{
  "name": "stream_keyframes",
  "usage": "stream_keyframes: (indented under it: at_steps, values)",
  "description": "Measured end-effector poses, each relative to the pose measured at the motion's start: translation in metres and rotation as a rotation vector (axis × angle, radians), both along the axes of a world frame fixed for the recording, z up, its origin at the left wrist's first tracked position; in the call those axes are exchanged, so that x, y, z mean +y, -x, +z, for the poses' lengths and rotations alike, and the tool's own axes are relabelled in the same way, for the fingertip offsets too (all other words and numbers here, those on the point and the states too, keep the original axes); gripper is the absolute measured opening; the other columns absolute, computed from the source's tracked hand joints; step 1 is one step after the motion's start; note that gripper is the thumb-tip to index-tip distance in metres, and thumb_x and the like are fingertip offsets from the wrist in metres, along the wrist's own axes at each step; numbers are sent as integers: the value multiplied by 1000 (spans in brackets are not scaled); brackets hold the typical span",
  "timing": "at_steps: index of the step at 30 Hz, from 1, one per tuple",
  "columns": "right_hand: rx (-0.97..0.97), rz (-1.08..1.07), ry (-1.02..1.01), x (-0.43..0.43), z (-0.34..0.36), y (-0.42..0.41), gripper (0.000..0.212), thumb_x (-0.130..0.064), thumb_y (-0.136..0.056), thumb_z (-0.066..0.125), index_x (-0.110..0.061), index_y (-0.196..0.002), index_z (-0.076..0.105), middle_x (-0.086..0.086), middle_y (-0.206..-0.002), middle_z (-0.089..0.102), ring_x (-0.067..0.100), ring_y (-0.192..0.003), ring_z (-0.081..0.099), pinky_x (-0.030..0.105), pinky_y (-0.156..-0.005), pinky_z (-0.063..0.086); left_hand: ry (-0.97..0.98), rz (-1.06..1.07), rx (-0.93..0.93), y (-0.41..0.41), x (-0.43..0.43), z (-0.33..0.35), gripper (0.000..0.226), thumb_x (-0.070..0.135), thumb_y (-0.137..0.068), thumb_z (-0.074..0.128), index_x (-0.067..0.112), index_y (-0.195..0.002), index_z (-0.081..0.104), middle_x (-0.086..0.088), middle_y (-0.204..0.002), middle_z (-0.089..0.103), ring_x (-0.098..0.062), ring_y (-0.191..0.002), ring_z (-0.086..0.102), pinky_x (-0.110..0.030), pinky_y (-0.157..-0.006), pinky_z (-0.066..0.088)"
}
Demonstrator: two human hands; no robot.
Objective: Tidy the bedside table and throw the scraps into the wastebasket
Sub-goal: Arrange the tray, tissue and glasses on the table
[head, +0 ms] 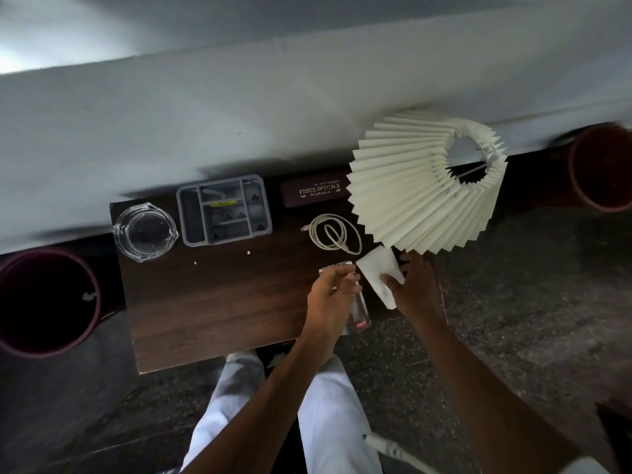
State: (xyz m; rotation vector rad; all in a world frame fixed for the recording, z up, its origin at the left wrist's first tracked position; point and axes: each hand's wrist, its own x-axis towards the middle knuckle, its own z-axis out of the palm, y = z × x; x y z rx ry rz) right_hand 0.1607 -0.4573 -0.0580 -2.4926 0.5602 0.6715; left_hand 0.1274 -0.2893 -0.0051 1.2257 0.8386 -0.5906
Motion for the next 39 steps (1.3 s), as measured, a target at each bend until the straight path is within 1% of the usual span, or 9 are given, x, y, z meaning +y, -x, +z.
stream_keyframes:
  at_steps: [4,10,14,18,21,28,32,36,39]
  values:
    - [44,-124,-52,-3,-10,8,47,-24,-80,81,-5,-115,56,10,-97,65,31,-94,64,36,-75,48,-6,-15,12,-3,-2,-1,23,14,-103,55,11,-123,65,-12,-121,70,-25,-108,70,-44,-103,54]
    - [74,-67,-11,-9,-13,16,36,-29,-85,75,2,-98,63,22,-102,63,35,-95,61,34,-74,46,-30,-52,-7,2,3,-4,19,12,-103,55,11,-116,67,-14,-118,70,-31,-110,69,-48,-103,54]
    - [-24,-129,-79,-5,12,27,31,-27,-86,76,0,-97,63,4,-86,60,21,-79,58,19,-55,34,-59,-77,-31,7,9,-5,21,8,-103,53,8,-118,68,-13,-123,67,-31,-116,66,-48,-103,53]
    - [-104,-104,-140,6,52,37,21,-31,-88,73,-18,-97,59,-20,-79,54,-2,-71,55,17,-54,38,-53,-87,-64,11,16,1,20,7,-101,56,8,-117,67,-11,-121,68,-30,-115,66,-41,-99,56]
    - [-112,-73,-172,21,81,44,21,-38,-87,73,-26,-95,57,-20,-78,59,-5,-70,58,10,-48,40,-25,-101,-117,14,23,11,22,13,-99,61,10,-121,66,-9,-121,70,-26,-114,67,-41,-100,56]
    - [-67,-70,-379,79,115,44,31,-44,-84,73,-28,-108,64,-12,-92,72,2,-81,70,16,-55,57,27,-18,-198,23,58,33,22,15,-98,63,15,-119,67,-7,-111,76,-24,-103,74,-43,-85,63]
    - [-100,-85,-400,114,115,34,42,-45,-87,70,-27,-124,59,-6,-117,65,14,-100,68,40,-74,63,16,142,-157,25,86,36,18,16,-98,64,17,-115,68,-6,-106,79,-22,-97,76,-32,-74,63]
    - [-83,-71,-500,142,111,12,33,-40,-90,68,-37,-121,59,-10,-116,68,4,-97,68,28,-74,60,127,332,-81,11,108,35,20,16,-98,64,9,-117,65,-11,-107,78,-25,-101,76,-32,-79,63]
    - [-189,33,-408,161,105,-10,34,-32,-89,71,-29,-121,62,-7,-110,70,9,-94,68,28,-72,58,156,439,-34,-6,118,33,26,16,-98,64,6,-123,61,-15,-115,75,-26,-105,74,-33,-81,62]
